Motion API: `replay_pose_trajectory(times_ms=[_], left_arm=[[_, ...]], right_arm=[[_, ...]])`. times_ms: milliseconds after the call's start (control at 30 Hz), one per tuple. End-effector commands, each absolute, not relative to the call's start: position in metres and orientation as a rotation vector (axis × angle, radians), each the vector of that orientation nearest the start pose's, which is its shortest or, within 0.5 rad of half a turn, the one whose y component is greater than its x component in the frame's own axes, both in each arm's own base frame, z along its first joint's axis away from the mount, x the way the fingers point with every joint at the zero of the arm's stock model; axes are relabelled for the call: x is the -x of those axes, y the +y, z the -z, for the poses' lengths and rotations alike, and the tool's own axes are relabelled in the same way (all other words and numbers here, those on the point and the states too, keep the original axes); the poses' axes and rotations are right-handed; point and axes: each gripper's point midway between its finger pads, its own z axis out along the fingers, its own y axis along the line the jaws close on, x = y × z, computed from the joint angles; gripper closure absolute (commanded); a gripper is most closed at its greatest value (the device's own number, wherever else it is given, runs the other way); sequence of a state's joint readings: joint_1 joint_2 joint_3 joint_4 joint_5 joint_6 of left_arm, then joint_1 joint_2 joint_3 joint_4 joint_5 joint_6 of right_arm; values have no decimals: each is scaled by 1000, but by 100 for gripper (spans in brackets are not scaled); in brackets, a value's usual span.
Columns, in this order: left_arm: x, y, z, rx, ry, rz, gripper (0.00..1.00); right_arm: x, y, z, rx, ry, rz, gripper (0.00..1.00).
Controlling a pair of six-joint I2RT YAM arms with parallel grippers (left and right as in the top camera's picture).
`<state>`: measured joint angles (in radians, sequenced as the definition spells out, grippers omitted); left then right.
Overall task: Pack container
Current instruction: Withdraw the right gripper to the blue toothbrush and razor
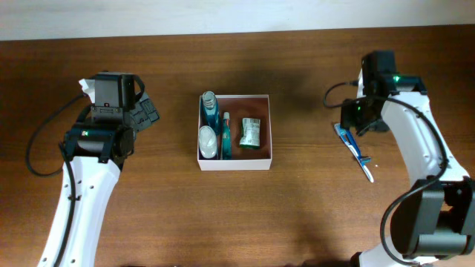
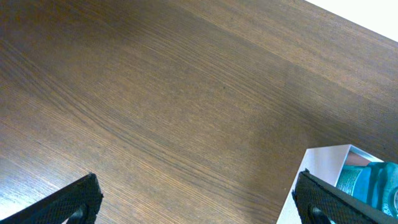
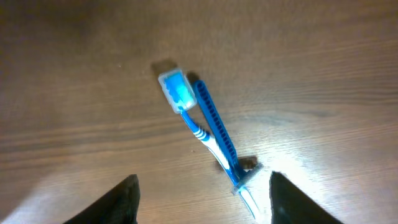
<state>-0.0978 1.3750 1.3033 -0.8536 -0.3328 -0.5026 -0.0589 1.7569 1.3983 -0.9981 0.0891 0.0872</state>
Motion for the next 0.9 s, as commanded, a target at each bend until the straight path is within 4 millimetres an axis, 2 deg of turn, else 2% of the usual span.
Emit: replay_pose_trajectory(times_ms=[0, 167, 300, 633, 767, 867], left_arm=[[-365, 22, -227, 631, 2347, -147, 1], [-365, 22, -227, 631, 2346, -147, 0], [-365, 22, -227, 631, 2346, -147, 1], [-365, 22, -227, 631, 2346, -147, 1], [-365, 22, -227, 631, 2346, -147, 1], [-365, 22, -227, 631, 2346, -147, 1]], right_arm=[[-356, -31, -73, -112, 2967, 95, 42], [-348, -32, -44, -41, 2968, 103, 42], [-346, -32, -32, -22, 2954, 111, 42], [-348, -33, -27, -25, 2936, 112, 42], [-348, -39, -22, -48, 2941, 115, 42], [-348, -46, -16, -80, 2952, 116, 23]])
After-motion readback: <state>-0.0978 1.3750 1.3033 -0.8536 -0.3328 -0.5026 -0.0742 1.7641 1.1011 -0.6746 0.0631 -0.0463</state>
